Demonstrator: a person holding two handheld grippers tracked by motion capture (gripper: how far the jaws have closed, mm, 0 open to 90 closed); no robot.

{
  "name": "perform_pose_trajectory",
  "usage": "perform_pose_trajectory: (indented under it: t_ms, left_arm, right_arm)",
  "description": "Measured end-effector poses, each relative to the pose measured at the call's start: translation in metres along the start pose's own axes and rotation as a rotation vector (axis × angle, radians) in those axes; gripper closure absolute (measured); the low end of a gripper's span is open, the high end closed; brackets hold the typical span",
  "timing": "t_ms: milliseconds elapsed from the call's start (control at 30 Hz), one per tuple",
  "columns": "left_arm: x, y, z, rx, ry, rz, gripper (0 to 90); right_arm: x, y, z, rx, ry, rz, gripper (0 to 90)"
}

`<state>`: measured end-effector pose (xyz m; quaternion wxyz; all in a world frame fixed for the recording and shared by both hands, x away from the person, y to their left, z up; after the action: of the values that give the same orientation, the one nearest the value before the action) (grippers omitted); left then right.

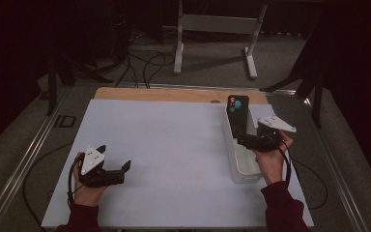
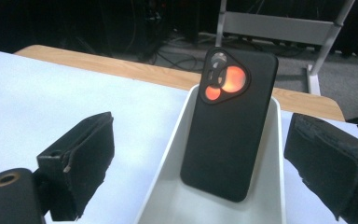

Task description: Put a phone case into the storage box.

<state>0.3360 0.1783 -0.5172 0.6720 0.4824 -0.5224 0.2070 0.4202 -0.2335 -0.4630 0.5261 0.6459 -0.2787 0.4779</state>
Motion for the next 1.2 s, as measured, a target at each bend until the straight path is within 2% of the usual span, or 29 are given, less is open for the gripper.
perform_pose_trajectory:
  t_ms: [100,200,300,367,433,633,700,833,967,1067,1100,1200]
  left_arm:
    - [0.0,0.0,0.0,-0.008,0.001,-0.002,0.2]
    - [0.0,0.001,0.001,-0.01,0.004,-0.003,0.2]
    - [0.0,0.002,0.0,-0.011,0.007,0.0,0.2]
    - [0.0,0.002,0.0,-0.013,0.008,0.0,0.2]
    - [0.0,0.003,0.0,-0.016,0.007,-0.001,0.2]
    - [0.0,0.004,0.0,-0.022,0.014,0.001,0.2]
    - [0.0,0.004,0.0,-0.024,0.014,0.001,0.2]
    - [0.0,0.006,0.0,-0.028,0.013,0.002,0.2]
    - [0.001,0.007,0.001,-0.035,0.018,0.009,0.2]
    - [0.001,0.008,0.002,-0.042,0.015,0.015,0.2]
    - [0.001,0.008,0.002,-0.042,0.015,0.017,0.2]
    - [0.001,0.008,0.004,-0.05,0.016,0.021,0.2]
  right_arm:
    - [-0.002,0.01,-0.005,0.018,0.013,0.014,8.1]
    - [-0.002,0.022,-0.015,0.037,0.058,0.038,8.1]
    - [-0.002,0.032,-0.024,0.067,0.07,0.053,8.0]
    - [-0.004,0.036,-0.029,0.07,0.083,0.051,8.1]
    - [-0.006,0.038,-0.03,0.072,0.099,0.048,8.1]
    - [-0.015,0.045,-0.03,0.081,0.093,0.053,8.0]
    - [-0.018,0.048,-0.032,0.081,0.111,0.057,8.0]
    - [-0.025,0.052,-0.032,0.086,0.1,0.061,8.1]
    - [-0.03,0.058,-0.032,0.092,0.095,0.097,8.1]
    - [-0.043,0.058,-0.025,0.088,0.053,0.104,8.1]
    - [-0.049,0.059,-0.025,0.103,0.039,0.106,8.1]
    - [-0.056,0.063,-0.027,0.105,0.052,0.119,8.1]
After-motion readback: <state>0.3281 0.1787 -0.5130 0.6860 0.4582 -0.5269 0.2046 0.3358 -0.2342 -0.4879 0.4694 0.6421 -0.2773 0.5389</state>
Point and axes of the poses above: each handheld gripper's, and its own axes: y roughly backward along the jaws, x roughly out of its top, z roughly to its right, the point moved 10 cm from there along -y, roughly forward along the jaws, and after that the axes turned 1 degree about -x, right-handed, at the moved point
